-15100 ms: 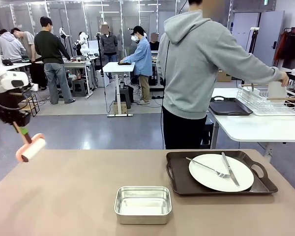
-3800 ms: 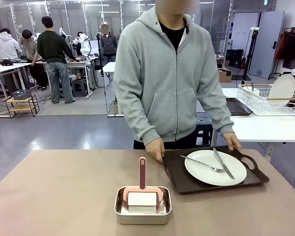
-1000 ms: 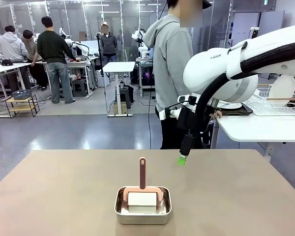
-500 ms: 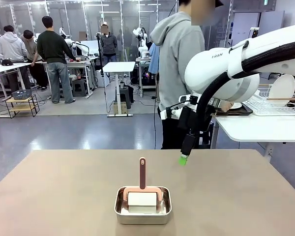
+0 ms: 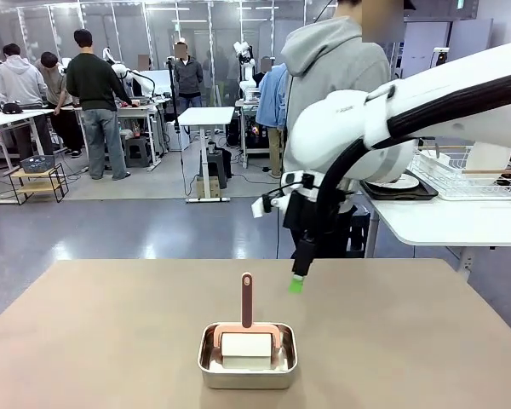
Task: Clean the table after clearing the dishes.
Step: When the right (or left) Handle tray is removed, use the right hand (or left hand) to clean the right (or left) side of the table with the Lint Roller.
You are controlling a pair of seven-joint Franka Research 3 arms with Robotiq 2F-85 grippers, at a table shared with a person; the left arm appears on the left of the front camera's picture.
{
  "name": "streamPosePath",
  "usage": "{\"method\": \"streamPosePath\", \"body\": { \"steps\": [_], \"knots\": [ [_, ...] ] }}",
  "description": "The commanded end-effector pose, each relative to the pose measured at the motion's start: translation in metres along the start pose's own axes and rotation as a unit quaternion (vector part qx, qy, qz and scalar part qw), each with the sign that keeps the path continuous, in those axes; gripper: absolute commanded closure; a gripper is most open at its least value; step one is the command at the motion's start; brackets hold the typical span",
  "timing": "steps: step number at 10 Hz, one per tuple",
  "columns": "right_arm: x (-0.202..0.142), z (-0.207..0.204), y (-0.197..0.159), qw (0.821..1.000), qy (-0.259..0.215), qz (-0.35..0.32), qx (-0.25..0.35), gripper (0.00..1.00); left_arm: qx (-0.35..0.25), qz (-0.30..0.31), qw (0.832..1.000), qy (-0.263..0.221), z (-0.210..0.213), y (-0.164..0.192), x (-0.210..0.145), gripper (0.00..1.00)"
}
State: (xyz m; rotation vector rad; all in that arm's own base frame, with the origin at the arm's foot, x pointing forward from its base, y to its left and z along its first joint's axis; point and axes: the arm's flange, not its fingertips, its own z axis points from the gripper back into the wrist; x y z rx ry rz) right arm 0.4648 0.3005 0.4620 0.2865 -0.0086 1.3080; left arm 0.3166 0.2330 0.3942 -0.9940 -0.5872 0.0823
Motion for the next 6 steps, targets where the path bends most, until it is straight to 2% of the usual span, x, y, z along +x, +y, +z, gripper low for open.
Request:
{"method": "streamPosePath", "body": {
  "steps": [1,3,6],
  "knots": [
    [0.037,-0.010,-0.008,0.999,0.015,0.031,-0.022,0.00,-0.007,0.001,1.000,-0.001,0.002,0.000,-0.001,0.00],
    [0.077,-0.021,-0.008,0.997,0.040,0.055,-0.032,0.00,-0.007,0.001,1.000,-0.001,0.002,0.000,-0.001,0.00],
    [0.107,-0.035,-0.011,0.994,0.062,0.086,-0.021,0.00,-0.007,0.001,1.000,-0.001,0.002,0.000,-0.001,0.00]
  ]
}}
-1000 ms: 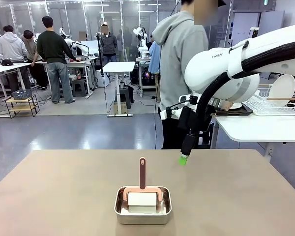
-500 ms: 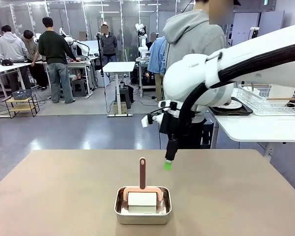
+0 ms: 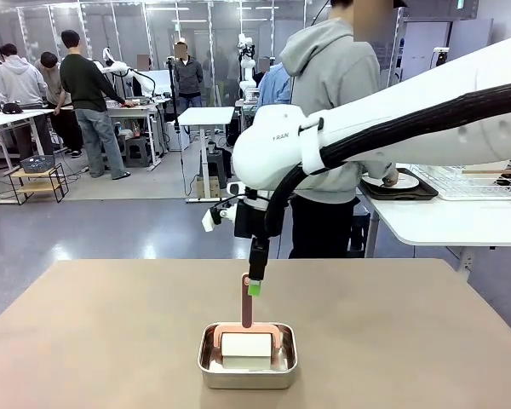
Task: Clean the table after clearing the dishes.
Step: When the right (or left) Handle tray is removed, use the right hand (or left hand) to clean the right (or left) side of the table with the Lint Roller.
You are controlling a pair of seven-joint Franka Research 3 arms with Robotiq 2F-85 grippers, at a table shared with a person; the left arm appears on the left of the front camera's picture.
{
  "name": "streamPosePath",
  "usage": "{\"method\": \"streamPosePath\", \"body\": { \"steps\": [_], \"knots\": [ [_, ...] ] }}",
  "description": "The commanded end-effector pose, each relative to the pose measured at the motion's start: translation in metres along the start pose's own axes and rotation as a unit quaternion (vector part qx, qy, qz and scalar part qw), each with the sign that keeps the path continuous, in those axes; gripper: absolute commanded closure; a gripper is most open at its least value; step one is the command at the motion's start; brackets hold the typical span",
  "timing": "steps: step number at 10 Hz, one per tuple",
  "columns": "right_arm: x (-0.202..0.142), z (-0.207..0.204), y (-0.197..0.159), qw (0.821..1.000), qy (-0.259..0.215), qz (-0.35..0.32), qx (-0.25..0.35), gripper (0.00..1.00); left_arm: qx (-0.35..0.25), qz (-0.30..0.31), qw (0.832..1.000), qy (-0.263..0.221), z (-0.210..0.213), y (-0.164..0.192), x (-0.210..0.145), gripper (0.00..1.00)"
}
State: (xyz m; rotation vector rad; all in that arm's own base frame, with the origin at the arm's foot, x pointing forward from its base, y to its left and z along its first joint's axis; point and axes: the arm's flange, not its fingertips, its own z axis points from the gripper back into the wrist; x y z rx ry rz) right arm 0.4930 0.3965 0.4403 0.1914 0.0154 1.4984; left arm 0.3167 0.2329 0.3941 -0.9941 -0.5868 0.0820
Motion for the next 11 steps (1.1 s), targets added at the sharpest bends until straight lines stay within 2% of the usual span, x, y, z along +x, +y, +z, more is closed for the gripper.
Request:
{"method": "streamPosePath", "body": {
  "steps": [1,3,6,11],
  "knots": [
    [0.021,-0.001,-0.003,1.000,0.029,0.007,0.008,0.00,-0.007,0.001,1.000,-0.001,0.003,0.000,-0.001,0.00],
    [0.034,-0.009,-0.003,0.999,0.051,0.006,0.018,0.00,-0.007,0.001,1.000,-0.001,0.003,0.000,-0.001,0.00],
    [0.042,-0.017,-0.003,0.998,0.059,0.011,0.028,0.00,-0.007,0.001,1.000,-0.001,0.003,0.000,-0.001,0.00],
    [0.036,-0.037,-0.009,0.995,0.077,0.013,0.055,0.00,-0.007,0.001,1.000,-0.001,0.003,0.000,-0.001,0.00]
  ]
}}
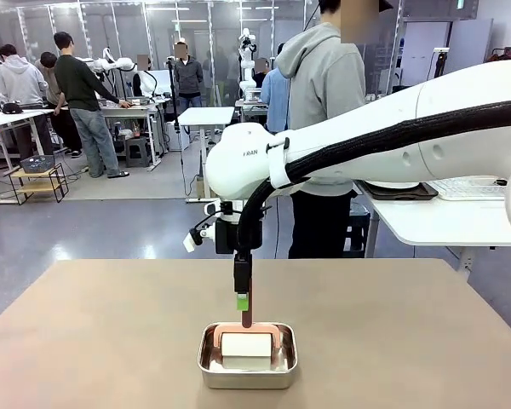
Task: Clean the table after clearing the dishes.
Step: When the right (or left) Handle tray is removed, use the right hand (or left hand) to clean the right (or left) side of the table with the Lint Roller.
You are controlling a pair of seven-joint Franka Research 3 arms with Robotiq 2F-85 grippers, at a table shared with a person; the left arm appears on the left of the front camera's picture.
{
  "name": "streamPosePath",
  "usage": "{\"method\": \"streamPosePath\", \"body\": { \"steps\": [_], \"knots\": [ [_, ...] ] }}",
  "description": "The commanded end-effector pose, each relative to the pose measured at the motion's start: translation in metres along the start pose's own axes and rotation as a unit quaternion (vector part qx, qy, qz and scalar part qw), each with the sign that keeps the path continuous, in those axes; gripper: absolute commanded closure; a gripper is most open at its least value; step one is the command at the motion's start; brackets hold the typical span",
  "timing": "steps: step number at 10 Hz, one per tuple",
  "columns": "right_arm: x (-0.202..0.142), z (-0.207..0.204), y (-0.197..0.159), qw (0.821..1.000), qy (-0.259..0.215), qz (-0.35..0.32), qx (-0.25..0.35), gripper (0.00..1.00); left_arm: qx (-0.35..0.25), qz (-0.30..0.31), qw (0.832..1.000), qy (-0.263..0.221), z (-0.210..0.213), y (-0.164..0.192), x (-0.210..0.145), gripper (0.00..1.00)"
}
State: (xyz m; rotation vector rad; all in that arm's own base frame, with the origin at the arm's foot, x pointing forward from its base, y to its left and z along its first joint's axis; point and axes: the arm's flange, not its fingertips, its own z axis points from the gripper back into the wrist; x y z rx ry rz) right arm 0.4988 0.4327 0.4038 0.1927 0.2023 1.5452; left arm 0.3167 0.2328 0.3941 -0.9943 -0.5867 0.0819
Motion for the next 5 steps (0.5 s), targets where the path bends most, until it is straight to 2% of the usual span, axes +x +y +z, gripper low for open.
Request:
{"method": "streamPosePath", "body": {
  "steps": [1,3,4,5],
  "knots": [
    [0.0021,0.0019,-0.0007,1.000,0.013,-0.008,0.000,0.00,-0.007,0.001,1.000,-0.001,0.0027,0.0000,-0.0011,0.00],
    [0.0007,0.0018,-0.0013,1.000,0.012,-0.006,0.002,0.00,-0.007,0.001,1.000,-0.001,0.0027,0.0000,-0.0011,0.00],
    [-0.0010,0.0009,-0.0025,1.000,0.011,-0.007,0.000,0.06,-0.007,0.001,1.000,-0.001,0.0027,0.0000,-0.0011,0.00],
    [-0.0021,0.0007,-0.0029,1.000,0.009,-0.009,0.000,0.19,-0.007,0.001,1.000,-0.001,0.0027,0.0000,-0.0011,0.00]
  ]
}}
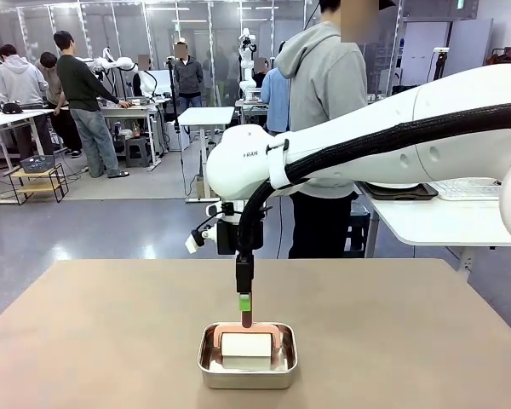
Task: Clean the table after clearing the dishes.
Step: When the right (or left) Handle tray is removed, use the right hand (or left hand) to clean the right (or left) side of the table with the Lint Roller.
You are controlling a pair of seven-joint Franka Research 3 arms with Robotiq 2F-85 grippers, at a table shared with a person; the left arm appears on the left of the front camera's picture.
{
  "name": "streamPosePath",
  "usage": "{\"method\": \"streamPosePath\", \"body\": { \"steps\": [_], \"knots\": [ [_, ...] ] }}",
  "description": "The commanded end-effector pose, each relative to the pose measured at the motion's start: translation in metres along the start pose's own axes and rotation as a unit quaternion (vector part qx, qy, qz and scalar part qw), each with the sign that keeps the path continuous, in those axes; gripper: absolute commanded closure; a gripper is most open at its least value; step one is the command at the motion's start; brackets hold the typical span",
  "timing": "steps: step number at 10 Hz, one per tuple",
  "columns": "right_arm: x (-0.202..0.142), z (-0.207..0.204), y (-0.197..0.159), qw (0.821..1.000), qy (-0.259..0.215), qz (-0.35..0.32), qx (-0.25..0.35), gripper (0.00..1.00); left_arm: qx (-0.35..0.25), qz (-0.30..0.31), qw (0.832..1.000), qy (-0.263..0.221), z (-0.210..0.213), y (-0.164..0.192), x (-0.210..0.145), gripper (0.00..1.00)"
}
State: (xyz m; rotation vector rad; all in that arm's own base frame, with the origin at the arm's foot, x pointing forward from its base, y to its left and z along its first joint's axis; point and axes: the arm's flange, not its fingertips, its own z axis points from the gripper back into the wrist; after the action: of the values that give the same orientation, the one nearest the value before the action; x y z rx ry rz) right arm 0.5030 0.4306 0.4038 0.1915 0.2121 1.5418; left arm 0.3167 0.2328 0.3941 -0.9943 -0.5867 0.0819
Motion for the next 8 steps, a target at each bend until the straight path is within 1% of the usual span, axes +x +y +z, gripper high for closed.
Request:
{"method": "streamPosePath", "body": {
  "steps": [1,2,3,4,5,6,7,8],
  "knots": [
    [-0.0007,-0.0005,0.0009,1.000,0.006,-0.008,-0.003,0.26,-0.007,0.001,1.000,-0.001,0.0027,0.0000,-0.0011,0.00],
    [-0.0013,-0.0008,0.0004,1.000,0.004,-0.010,-0.002,0.38,-0.007,0.001,1.000,-0.001,0.0027,0.0000,-0.0011,0.00],
    [-0.0023,-0.0017,0.0000,1.000,0.004,-0.012,0.000,0.45,-0.007,0.001,1.000,-0.001,0.0027,0.0000,-0.0011,0.00],
    [-0.0028,-0.0022,-0.0001,1.000,0.004,-0.014,0.001,0.36,-0.007,0.001,1.000,-0.001,0.0027,0.0000,-0.0011,0.00],
    [-0.0028,-0.0024,-0.0001,1.000,0.003,-0.015,0.001,0.64,-0.007,0.001,1.000,-0.001,0.0027,0.0000,-0.0011,0.00],
    [-0.0025,-0.0007,0.0004,1.000,-0.002,-0.016,-0.003,0.55,-0.007,0.001,1.000,-0.001,0.0027,0.0000,-0.0011,0.00],
    [-0.0019,0.0001,0.0006,1.000,-0.003,-0.016,-0.005,0.83,-0.007,0.001,1.000,-0.001,0.0027,0.0000,-0.0011,0.00],
    [-0.0012,0.0006,0.0008,1.000,-0.004,-0.016,-0.006,0.65,-0.007,0.001,1.000,-0.001,0.0027,0.0000,-0.0011,0.00]
  ]
}}
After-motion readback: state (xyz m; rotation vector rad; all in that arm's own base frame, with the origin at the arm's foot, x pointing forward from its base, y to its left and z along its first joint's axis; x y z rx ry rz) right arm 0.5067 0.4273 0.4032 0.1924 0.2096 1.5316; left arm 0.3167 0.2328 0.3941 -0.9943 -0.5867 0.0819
